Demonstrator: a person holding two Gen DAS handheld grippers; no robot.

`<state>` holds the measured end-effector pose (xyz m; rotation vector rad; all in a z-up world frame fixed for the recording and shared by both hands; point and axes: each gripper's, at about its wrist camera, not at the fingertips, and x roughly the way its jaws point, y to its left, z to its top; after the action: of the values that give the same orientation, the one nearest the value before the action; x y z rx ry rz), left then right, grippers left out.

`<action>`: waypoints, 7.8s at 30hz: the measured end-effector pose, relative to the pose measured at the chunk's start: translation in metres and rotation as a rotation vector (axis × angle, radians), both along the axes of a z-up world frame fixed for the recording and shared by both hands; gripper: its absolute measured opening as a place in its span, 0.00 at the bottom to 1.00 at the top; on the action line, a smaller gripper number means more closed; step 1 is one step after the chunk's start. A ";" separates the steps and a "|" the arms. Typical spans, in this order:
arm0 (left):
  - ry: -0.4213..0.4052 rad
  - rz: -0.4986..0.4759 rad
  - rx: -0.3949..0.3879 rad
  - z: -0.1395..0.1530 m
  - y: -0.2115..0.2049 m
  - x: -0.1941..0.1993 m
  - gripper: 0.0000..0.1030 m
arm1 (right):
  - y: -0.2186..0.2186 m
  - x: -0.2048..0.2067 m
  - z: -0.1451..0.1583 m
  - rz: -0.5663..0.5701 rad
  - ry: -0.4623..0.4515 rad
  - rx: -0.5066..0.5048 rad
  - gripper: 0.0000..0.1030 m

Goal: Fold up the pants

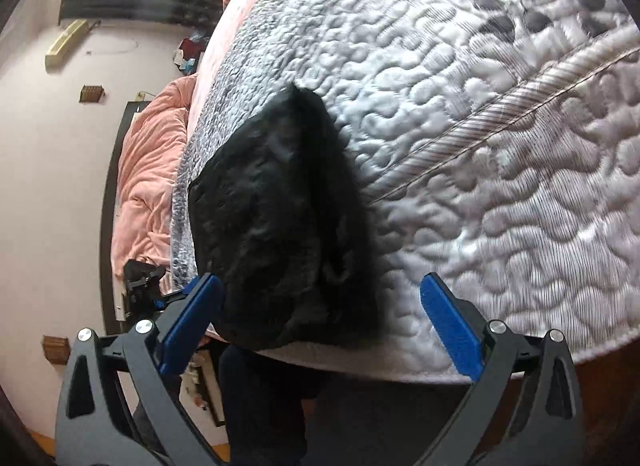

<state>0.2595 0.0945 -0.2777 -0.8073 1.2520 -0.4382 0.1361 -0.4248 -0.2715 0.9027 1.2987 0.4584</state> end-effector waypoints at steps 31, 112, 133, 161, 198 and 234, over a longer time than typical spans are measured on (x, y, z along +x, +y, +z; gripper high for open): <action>0.053 -0.077 -0.098 -0.051 -0.054 0.043 0.48 | 0.093 0.077 -0.028 0.186 -0.025 0.099 0.62; -0.294 0.309 0.737 0.108 0.063 -0.119 0.96 | 0.198 0.071 0.099 0.167 -0.336 -0.501 0.92; -0.501 0.280 0.805 0.262 -0.024 -0.319 0.96 | 0.234 -0.142 0.274 0.088 -0.668 -0.797 0.97; -0.588 0.309 0.827 0.287 -0.045 -0.345 0.96 | 0.237 -0.182 0.308 0.045 -0.797 -0.796 0.97; -0.550 0.343 0.833 0.283 -0.035 -0.326 0.96 | 0.243 -0.158 0.291 0.071 -0.753 -0.792 0.97; -0.548 0.327 0.863 0.279 -0.036 -0.326 0.96 | 0.246 -0.153 0.296 0.046 -0.766 -0.799 0.97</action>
<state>-0.0667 0.0585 0.0013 -0.1146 0.6606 0.1600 -0.0170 -0.1790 0.0244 -0.0052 0.6762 0.2355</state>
